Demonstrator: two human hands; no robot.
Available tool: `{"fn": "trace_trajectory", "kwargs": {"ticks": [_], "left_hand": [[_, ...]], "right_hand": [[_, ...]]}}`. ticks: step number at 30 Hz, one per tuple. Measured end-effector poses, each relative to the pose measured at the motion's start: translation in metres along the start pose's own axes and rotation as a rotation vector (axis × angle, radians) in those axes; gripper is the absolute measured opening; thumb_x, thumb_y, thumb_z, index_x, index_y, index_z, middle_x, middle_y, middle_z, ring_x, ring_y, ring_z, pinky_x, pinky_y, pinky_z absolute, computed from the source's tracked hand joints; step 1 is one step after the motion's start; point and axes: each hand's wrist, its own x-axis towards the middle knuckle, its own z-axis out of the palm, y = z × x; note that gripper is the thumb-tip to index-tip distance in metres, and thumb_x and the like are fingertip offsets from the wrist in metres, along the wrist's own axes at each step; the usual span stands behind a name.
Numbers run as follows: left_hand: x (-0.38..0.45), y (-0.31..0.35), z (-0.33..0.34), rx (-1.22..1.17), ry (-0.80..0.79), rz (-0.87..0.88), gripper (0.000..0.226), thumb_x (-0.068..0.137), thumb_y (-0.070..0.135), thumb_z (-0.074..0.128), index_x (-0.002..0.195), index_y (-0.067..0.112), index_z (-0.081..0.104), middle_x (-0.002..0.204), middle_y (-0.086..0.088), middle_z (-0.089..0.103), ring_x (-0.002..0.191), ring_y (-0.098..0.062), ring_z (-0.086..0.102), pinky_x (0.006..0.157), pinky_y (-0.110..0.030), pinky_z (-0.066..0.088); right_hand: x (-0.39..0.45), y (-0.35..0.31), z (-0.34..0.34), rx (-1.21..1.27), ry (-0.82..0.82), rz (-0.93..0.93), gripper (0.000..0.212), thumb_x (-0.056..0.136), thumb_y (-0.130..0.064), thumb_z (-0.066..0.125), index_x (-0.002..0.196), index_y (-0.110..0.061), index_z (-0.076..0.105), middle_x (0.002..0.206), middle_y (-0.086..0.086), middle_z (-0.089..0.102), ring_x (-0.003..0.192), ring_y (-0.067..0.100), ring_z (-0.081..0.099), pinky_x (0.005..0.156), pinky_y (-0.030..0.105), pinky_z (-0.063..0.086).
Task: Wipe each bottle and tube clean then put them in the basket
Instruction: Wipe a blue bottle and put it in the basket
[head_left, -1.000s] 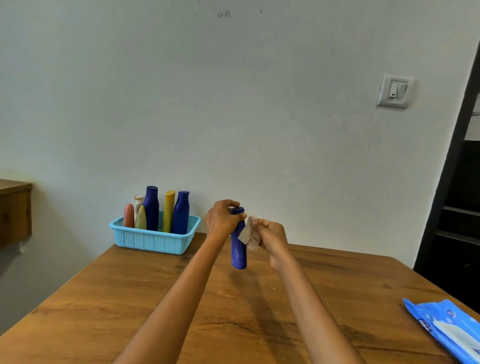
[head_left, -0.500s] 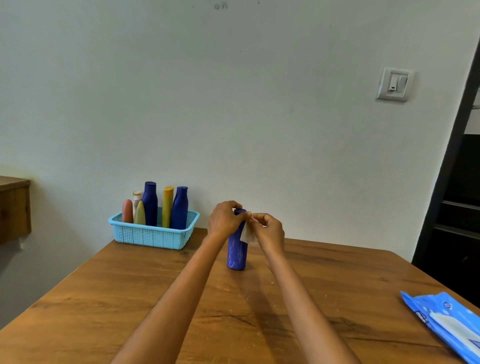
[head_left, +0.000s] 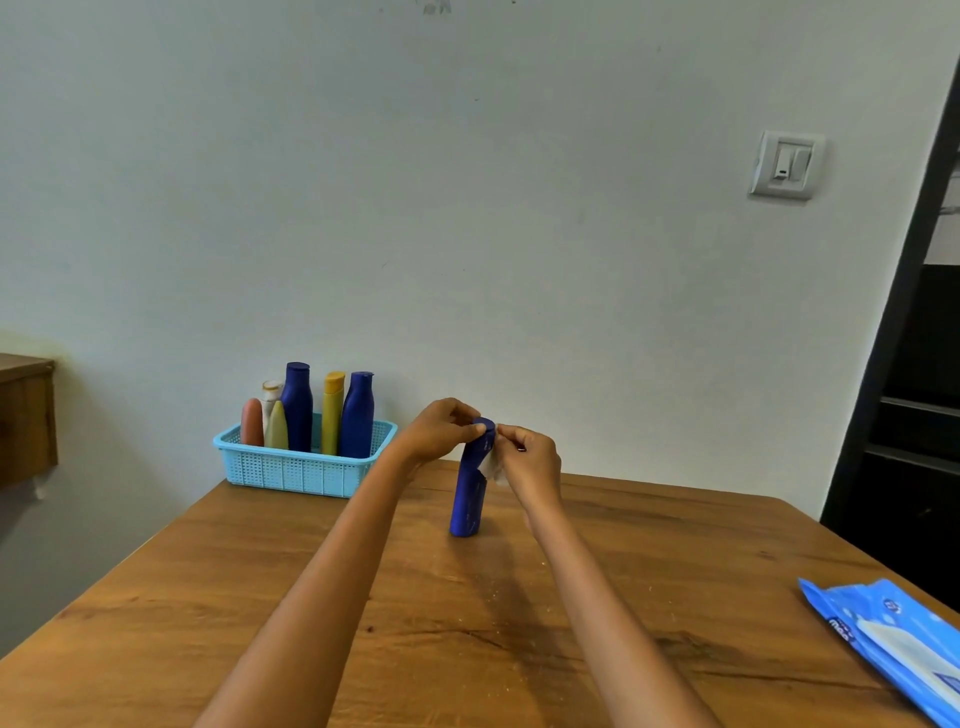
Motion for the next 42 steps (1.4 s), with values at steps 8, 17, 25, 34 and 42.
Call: {"fn": "trace_trajectory", "kwargs": {"ticks": [8,17,25,34,42], "left_hand": [[0.005,-0.003,-0.002,0.013,0.030,0.007,0.037,0.091,0.010,0.058,0.125,-0.001,0.053,0.116,-0.017,0.061,0.099,-0.019,0.056,0.085,-0.025,0.046],[0.006,-0.009,0.004,-0.080,0.173,0.015,0.026,0.087,0.018,0.065,0.108,0.004,0.064,0.098,-0.008,0.066,0.091,-0.018,0.062,0.086,-0.032,0.052],[-0.003,0.011,-0.002,-0.419,0.267,-0.031,0.026,0.090,0.013,0.061,0.110,-0.002,0.062,0.089,-0.008,0.065,0.074,-0.014,0.064,0.058,-0.017,0.055],[-0.010,0.016,-0.009,-0.526,0.268,-0.082,0.018,0.090,0.010,0.060,0.106,0.003,0.060,0.099,-0.015,0.064,0.078,-0.020,0.065,0.057,-0.022,0.056],[-0.008,0.021,-0.008,-0.596,0.285,-0.057,0.025,0.090,0.010,0.060,0.112,-0.002,0.060,0.099,-0.017,0.066,0.084,-0.025,0.067,0.067,-0.029,0.059]], "right_hand": [[-0.004,0.002,0.008,0.044,0.008,-0.026,0.018,0.092,-0.017,0.057,0.106,-0.013,0.068,0.089,-0.005,0.066,0.068,-0.002,0.057,0.049,0.005,0.042],[0.000,0.007,-0.001,0.027,0.150,-0.133,0.010,0.089,-0.014,0.060,0.090,-0.017,0.069,0.096,-0.006,0.066,0.085,0.002,0.058,0.064,0.006,0.043],[-0.008,-0.001,0.004,0.034,0.046,-0.479,0.015,0.089,-0.009,0.062,0.099,-0.013,0.072,0.099,-0.006,0.067,0.093,-0.001,0.061,0.075,0.008,0.048],[-0.003,0.002,-0.007,-0.003,0.019,-0.406,0.013,0.085,-0.005,0.061,0.079,-0.014,0.069,0.088,-0.004,0.066,0.082,0.003,0.062,0.069,0.019,0.055],[-0.006,-0.008,-0.001,-0.033,-0.046,-0.591,0.028,0.089,0.000,0.055,0.107,-0.015,0.070,0.108,-0.010,0.065,0.104,-0.006,0.058,0.089,0.013,0.048]]}}
